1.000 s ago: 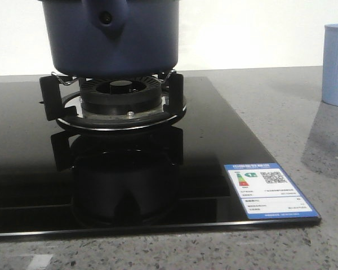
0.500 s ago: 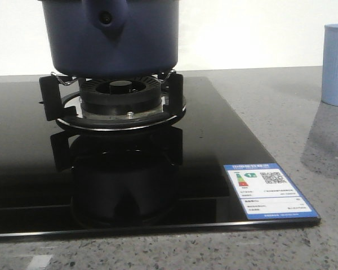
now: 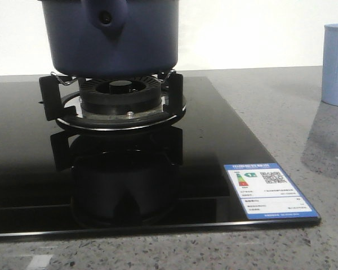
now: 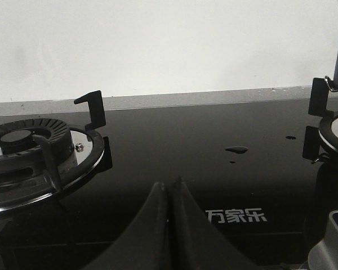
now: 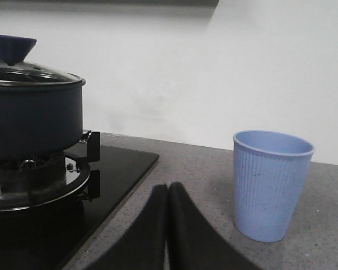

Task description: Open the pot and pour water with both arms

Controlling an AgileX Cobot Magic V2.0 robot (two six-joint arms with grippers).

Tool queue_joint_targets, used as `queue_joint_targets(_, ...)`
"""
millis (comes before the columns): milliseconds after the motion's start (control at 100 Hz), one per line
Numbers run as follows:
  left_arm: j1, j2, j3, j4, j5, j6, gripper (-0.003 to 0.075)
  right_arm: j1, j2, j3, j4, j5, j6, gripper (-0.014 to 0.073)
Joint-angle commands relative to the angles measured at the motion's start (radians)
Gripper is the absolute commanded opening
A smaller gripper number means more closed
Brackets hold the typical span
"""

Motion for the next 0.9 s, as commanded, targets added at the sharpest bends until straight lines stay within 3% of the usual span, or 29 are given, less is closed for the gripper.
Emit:
queue_joint_targets(0, 0.001, -0.029, 0.01, -0.007, -0.07, -0.01, -0.002, 0.001, 0.007, -0.023, 0.028, -0.019, -0.001, -0.0049)
queue_joint_targets(550, 0.001, -0.029, 0.01, -0.007, -0.07, -0.01, -0.002, 0.005, 0.007, -0.023, 0.057, 0.009, -0.001, -0.0049)
queue_joint_targets(640, 0.001, -0.029, 0.01, -0.007, -0.07, -0.01, -0.002, 0.025, 0.016, -0.021, 0.213, 0.034, -0.084, -0.0049)
queue_joint_targets(780, 0.001, -0.029, 0.01, -0.007, -0.07, -0.01, -0.002, 0.148, 0.055, -0.021, 0.605, 0.119, -0.474, -0.0049)
queue_joint_targets(890, 0.001, -0.029, 0.01, -0.007, -0.07, -0.01, -0.002, 0.296, 0.055, -0.024, 0.878, 0.304, -0.729, -0.0049)
